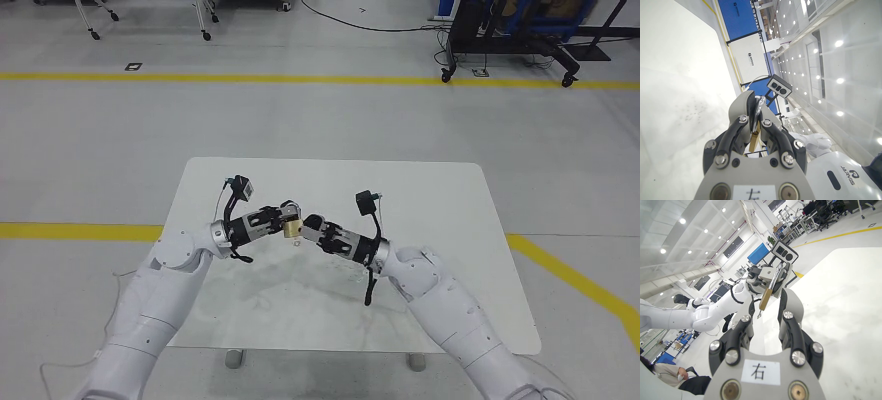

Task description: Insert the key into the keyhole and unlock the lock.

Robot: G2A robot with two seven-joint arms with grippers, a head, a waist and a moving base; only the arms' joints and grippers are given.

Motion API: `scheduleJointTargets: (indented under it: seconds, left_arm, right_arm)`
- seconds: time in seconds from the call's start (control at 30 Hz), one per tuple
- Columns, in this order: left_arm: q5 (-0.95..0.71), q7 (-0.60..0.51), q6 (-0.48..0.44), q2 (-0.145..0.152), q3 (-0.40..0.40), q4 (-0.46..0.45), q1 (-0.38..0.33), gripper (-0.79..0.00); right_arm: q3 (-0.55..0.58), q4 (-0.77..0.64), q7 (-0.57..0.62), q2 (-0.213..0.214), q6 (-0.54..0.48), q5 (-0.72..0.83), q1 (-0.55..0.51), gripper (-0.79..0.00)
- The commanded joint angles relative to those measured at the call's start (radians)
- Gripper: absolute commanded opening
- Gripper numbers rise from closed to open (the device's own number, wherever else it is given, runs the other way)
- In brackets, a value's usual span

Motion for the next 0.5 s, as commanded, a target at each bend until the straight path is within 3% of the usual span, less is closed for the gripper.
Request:
scheduleJointTargets:
  seconds: [0.0, 0.07, 0.13, 0.4, 0.43, 0.47]
  left_arm:
    - [0.026, 0.014, -0.01, 0.001, 0.001, -0.006, 0.004, -0.785]
    - [0.039, 0.024, -0.02, 0.001, 0.002, -0.014, 0.008, -0.785]
    - [0.047, 0.032, -0.025, 0.001, 0.002, -0.019, 0.012, -0.785]
    - [0.043, 0.037, -0.029, 0.004, -0.006, -0.028, 0.019, -0.785]
    - [0.036, 0.036, -0.029, 0.003, -0.007, -0.028, 0.02, -0.702]
    - [0.029, 0.033, -0.028, 0.003, -0.007, -0.028, 0.02, -0.44]
  right_arm:
    - [-0.007, 0.009, 0.002, -0.002, 0.004, 0.006, 0.006, -0.526]
    - [-0.013, 0.015, 0.005, -0.003, 0.011, 0.012, 0.011, -0.603]
    - [-0.017, 0.02, 0.008, -0.003, 0.018, 0.016, 0.014, -0.785]
    - [-0.015, 0.026, 0.007, -0.001, 0.014, 0.027, 0.012, -0.785]
    - [-0.014, 0.024, 0.007, 0.0, 0.012, 0.027, 0.011, -0.785]
    - [-0.013, 0.022, 0.007, 0.0, 0.008, 0.026, 0.01, -0.785]
